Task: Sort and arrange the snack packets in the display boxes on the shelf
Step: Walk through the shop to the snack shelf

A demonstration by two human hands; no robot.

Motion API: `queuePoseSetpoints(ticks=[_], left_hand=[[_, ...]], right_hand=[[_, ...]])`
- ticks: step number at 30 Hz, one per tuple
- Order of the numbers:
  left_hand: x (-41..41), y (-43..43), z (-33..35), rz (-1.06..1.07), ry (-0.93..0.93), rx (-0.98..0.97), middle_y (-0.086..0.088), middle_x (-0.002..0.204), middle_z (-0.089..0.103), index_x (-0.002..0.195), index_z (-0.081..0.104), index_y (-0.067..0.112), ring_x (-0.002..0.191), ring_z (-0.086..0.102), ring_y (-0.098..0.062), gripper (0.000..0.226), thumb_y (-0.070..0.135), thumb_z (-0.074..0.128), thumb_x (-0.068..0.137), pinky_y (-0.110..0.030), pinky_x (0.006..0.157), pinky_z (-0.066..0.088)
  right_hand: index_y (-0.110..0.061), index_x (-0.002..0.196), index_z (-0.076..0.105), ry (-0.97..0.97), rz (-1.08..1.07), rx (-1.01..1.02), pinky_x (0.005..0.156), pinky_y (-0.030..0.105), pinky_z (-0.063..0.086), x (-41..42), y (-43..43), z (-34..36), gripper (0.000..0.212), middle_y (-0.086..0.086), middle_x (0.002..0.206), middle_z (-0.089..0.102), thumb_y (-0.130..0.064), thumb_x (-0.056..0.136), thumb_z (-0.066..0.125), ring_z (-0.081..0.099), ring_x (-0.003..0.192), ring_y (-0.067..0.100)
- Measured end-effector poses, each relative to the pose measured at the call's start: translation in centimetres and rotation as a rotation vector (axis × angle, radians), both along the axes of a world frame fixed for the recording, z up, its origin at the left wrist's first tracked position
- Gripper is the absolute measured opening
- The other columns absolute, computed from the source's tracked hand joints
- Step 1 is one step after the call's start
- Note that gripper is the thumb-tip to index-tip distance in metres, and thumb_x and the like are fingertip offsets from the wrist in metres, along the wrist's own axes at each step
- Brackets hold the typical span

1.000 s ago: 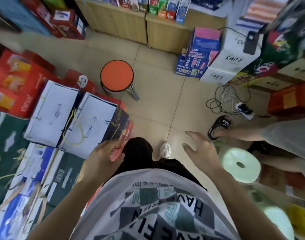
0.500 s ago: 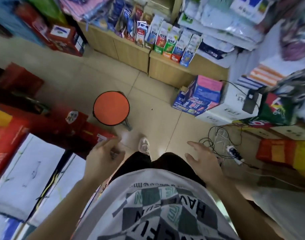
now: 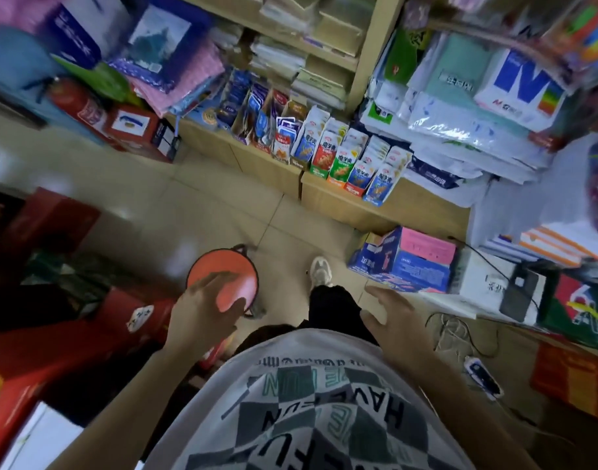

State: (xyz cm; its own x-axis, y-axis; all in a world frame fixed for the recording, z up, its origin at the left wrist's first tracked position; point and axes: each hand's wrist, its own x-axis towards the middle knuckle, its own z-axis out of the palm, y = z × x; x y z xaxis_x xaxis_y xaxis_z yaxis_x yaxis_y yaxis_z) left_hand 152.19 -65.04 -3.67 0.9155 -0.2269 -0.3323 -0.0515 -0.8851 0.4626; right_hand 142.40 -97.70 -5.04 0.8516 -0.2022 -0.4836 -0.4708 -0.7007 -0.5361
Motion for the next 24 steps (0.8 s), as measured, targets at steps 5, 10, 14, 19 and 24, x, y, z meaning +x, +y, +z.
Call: queuePoseSetpoints(ticks=[5, 10, 14, 19, 24], left_hand=[[6.1, -0.9, 0.1, 0.072, 0.067, 0.055, 0.002, 0.124, 0.068, 0.125, 0.067, 0.026, 0.092, 0.068, -0.025, 0.044, 0.035, 0.075, 0.082, -0.029, 0.067, 0.048], [13.2, -0.6, 0.7, 0.108, 0.086, 0.079, 0.002, 0.112, 0.072, 0.122, 0.069, 0.025, 0.089, 0.068, -0.024, 0.042, 0.027, 0.079, 0.082, -0.025, 0.064, 0.043], [20.9, -0.2, -0.3, 0.108, 0.054, 0.043, 0.005, 0.124, 0.069, 0.125, 0.068, 0.025, 0.096, 0.069, -0.022, 0.043, 0.029, 0.079, 0.083, -0.029, 0.073, 0.052], [32.4, -1.1, -1.8, 0.062, 0.059, -0.056, 0.007, 0.128, 0.067, 0.126, 0.067, 0.028, 0.105, 0.067, -0.021, 0.044, 0.031, 0.078, 0.083, -0.039, 0.083, 0.058], [42.4, -4.5, -2.4, -0.037, 0.022, -0.103, 0.002, 0.122, 0.07, 0.122, 0.071, 0.021, 0.09, 0.068, -0.025, 0.045, 0.022, 0.082, 0.079, -0.025, 0.083, 0.047]], right_hand=[[-0.018, 0.132, 0.062, -0.08, 0.089, 0.012, 0.09, 0.025, 0.042, 13.0, -2.6, 0.5, 0.043, 0.002, 0.13, 0.065, -0.022, 0.091, 0.07, 0.06, 0.117, 0.022], [-0.015, 0.136, 0.059, -0.095, 0.175, 0.019, 0.093, 0.042, 0.05, 24.0, -3.0, 0.9, 0.049, 0.006, 0.123, 0.065, -0.026, 0.089, 0.066, 0.062, 0.11, 0.028], [-0.01, 0.138, 0.058, -0.082, 0.193, -0.006, 0.098, 0.034, 0.043, 30.9, -2.2, 0.1, 0.049, 0.008, 0.136, 0.061, -0.018, 0.091, 0.068, 0.06, 0.117, 0.028], [-0.014, 0.134, 0.061, -0.011, 0.031, 0.014, 0.102, 0.039, 0.047, 36.0, -1.3, -0.8, 0.045, 0.006, 0.134, 0.063, -0.019, 0.09, 0.07, 0.06, 0.122, 0.024], [-0.017, 0.131, 0.063, 0.093, -0.073, -0.015, 0.09, 0.034, 0.049, 38.5, -1.7, -1.8, 0.042, 0.005, 0.121, 0.069, -0.023, 0.09, 0.07, 0.065, 0.109, 0.024]])
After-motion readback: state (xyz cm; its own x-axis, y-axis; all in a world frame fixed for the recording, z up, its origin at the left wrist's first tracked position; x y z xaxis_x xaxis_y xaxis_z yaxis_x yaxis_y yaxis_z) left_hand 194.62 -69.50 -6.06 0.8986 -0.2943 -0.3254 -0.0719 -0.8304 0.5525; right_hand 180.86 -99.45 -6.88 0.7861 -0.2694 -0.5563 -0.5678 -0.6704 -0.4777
